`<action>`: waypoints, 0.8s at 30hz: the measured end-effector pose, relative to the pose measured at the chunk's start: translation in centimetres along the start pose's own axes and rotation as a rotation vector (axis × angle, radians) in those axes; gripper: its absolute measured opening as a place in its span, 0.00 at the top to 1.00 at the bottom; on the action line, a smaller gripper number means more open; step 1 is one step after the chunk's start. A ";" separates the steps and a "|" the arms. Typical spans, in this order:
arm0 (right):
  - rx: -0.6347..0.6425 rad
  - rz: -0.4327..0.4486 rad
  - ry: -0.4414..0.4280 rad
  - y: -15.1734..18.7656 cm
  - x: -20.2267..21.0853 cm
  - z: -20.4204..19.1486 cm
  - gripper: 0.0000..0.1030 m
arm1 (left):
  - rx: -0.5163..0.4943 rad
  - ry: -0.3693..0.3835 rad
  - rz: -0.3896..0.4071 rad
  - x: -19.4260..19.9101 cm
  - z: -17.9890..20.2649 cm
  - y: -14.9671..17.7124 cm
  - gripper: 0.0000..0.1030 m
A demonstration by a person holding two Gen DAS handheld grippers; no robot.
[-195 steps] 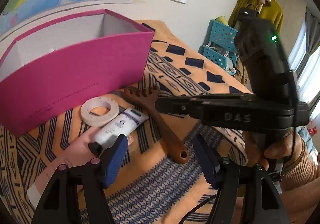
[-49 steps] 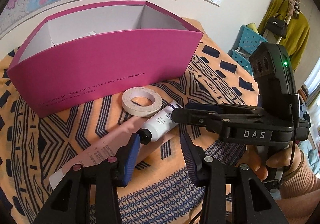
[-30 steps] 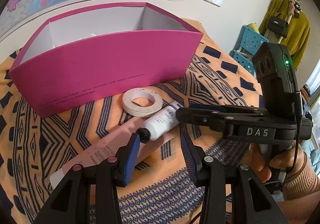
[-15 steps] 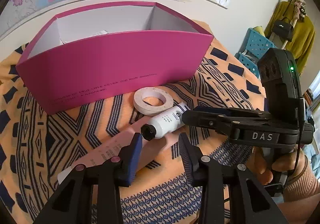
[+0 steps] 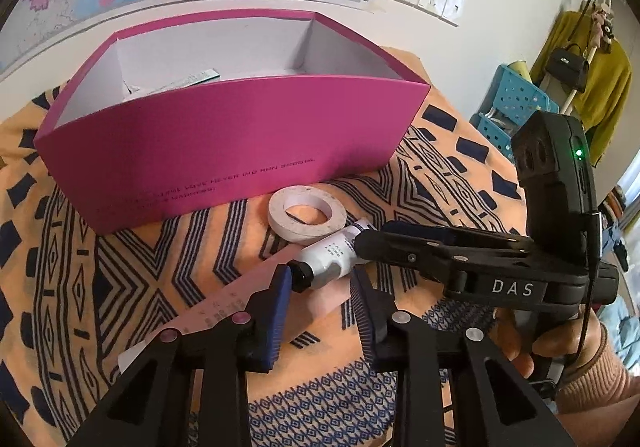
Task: Organize rigid objects
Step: 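Close the right gripper around the middle of the white tube, then lift the white tube off the cover with the right gripper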
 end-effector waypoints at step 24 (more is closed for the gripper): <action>-0.078 -0.005 -0.078 0.5 -0.1 0.2 0.47 | -0.008 -0.007 -0.005 -1.3 -2.6 -1.6 0.62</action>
Point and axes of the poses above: each gripper's, at about its wrist camera, not at the fingertips, and x roughly against the way its jaws point, z to its right, y to its underside, the point moved 3 cm from there along -x, roughly the way its jaws point, and after that the axes turned 3 degrees about -y, right-handed, at the moved point
